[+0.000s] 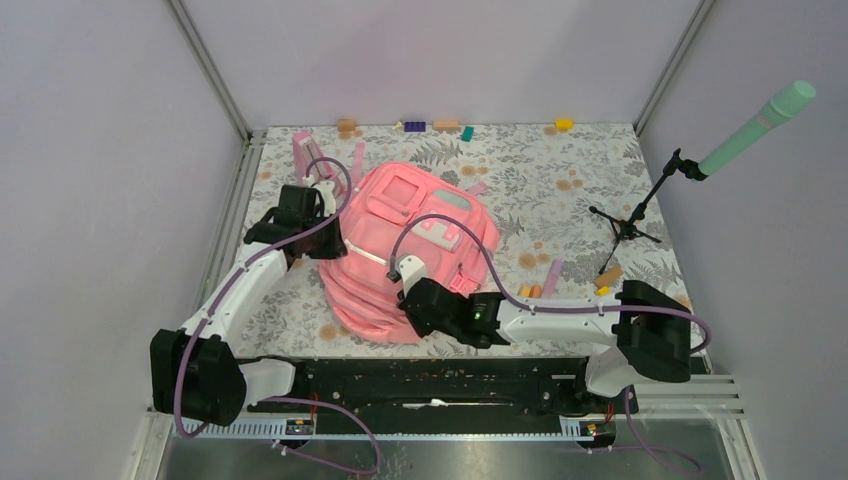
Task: Pack the student bag
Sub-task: Unzip the student bag at the center of the board.
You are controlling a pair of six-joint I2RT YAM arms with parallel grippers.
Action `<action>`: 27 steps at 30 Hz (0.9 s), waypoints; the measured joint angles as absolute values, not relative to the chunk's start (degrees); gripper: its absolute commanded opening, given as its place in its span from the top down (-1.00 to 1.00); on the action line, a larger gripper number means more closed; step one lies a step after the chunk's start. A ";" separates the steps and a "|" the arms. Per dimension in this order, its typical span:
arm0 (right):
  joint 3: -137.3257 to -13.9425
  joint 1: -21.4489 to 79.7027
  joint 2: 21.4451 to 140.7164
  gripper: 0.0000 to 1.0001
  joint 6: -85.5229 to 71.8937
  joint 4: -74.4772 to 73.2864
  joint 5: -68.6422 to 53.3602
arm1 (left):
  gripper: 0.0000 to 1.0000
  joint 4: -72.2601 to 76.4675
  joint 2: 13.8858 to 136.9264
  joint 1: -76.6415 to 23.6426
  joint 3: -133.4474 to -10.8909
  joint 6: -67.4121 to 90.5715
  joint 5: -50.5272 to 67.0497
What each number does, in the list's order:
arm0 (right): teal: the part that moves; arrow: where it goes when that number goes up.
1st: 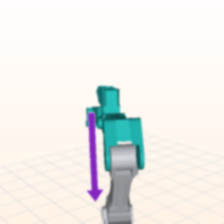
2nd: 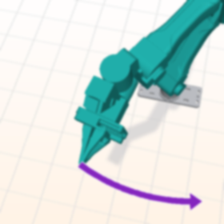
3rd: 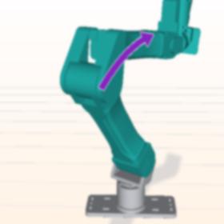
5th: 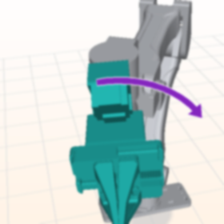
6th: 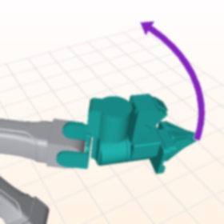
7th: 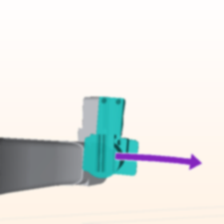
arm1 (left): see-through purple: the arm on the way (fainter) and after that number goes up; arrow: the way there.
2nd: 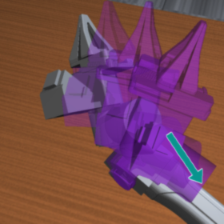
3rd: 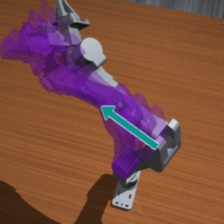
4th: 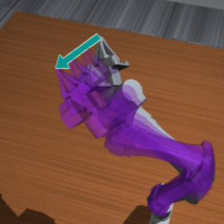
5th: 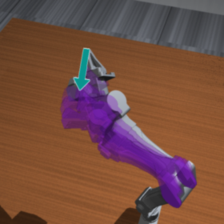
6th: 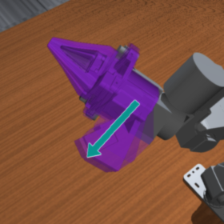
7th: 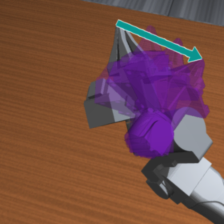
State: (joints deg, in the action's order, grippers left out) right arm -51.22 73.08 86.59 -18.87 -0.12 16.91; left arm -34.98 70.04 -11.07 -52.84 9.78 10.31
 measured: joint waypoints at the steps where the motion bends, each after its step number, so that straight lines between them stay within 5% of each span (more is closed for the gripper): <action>1: -51.99 73.08 87.11 1.00 -18.90 -0.69 16.93 | 1.00 -34.98 69.91 -11.09 -52.84 9.80 10.24; 27: -50.28 62.50 81.87 1.00 -18.48 -5.69 11.88 | 1.00 -25.65 60.51 -20.32 -46.11 25.39 7.81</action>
